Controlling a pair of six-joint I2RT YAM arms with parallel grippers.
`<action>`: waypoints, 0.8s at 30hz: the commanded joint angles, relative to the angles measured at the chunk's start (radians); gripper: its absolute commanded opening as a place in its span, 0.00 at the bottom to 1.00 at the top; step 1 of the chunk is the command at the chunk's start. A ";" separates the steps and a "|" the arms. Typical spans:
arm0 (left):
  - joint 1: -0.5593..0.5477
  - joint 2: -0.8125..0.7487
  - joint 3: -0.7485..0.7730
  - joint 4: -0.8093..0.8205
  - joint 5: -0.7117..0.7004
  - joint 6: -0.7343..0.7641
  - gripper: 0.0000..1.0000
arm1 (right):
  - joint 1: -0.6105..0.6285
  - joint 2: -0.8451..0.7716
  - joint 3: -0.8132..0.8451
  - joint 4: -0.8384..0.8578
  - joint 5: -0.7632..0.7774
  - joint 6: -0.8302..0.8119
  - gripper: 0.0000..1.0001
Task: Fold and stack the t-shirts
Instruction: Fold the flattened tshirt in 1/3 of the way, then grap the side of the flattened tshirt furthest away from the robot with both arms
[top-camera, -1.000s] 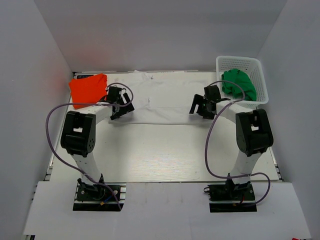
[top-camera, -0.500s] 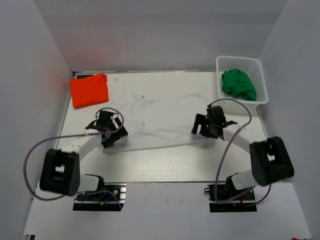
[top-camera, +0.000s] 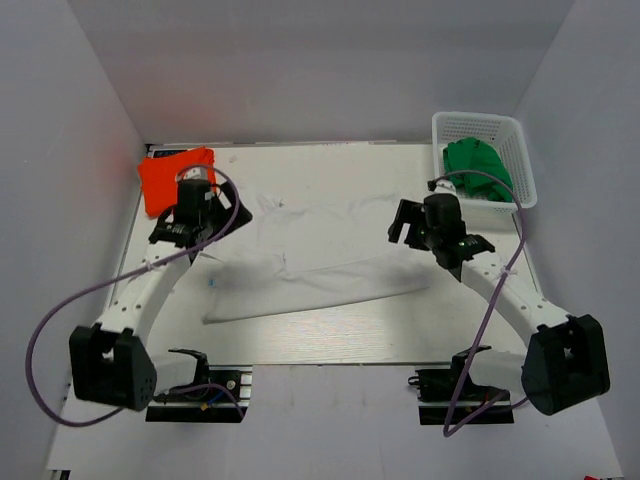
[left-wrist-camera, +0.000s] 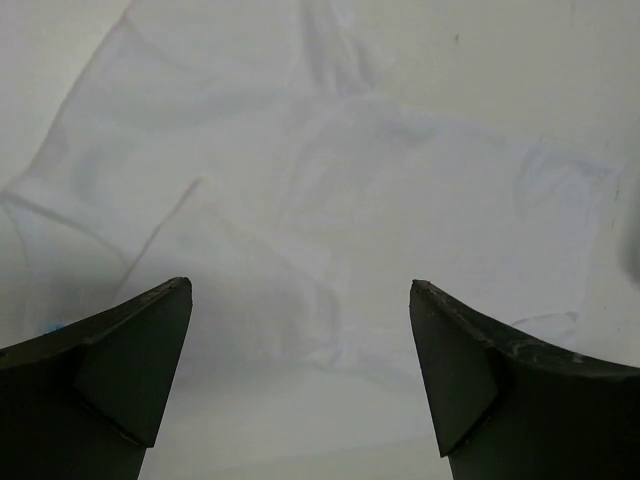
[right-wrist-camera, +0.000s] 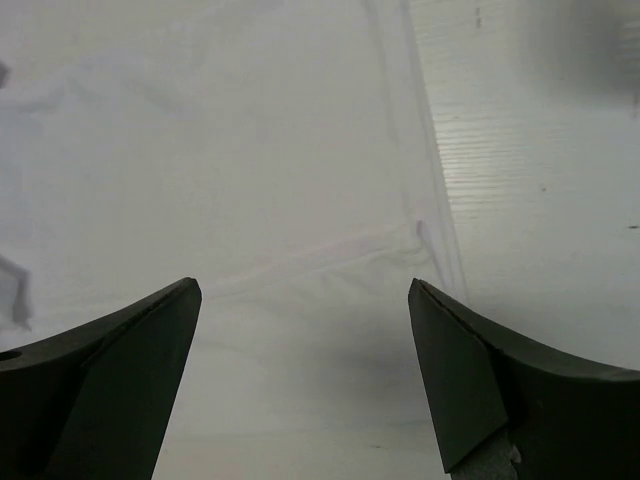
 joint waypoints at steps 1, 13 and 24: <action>0.008 0.256 0.249 0.084 -0.025 0.171 1.00 | -0.003 0.101 0.140 0.039 0.130 0.001 0.90; 0.008 0.936 0.971 -0.087 -0.211 0.369 0.98 | -0.029 0.395 0.360 -0.027 0.201 -0.070 0.90; 0.049 1.230 1.217 -0.106 -0.182 0.359 0.83 | -0.075 0.516 0.446 -0.086 0.213 -0.085 0.90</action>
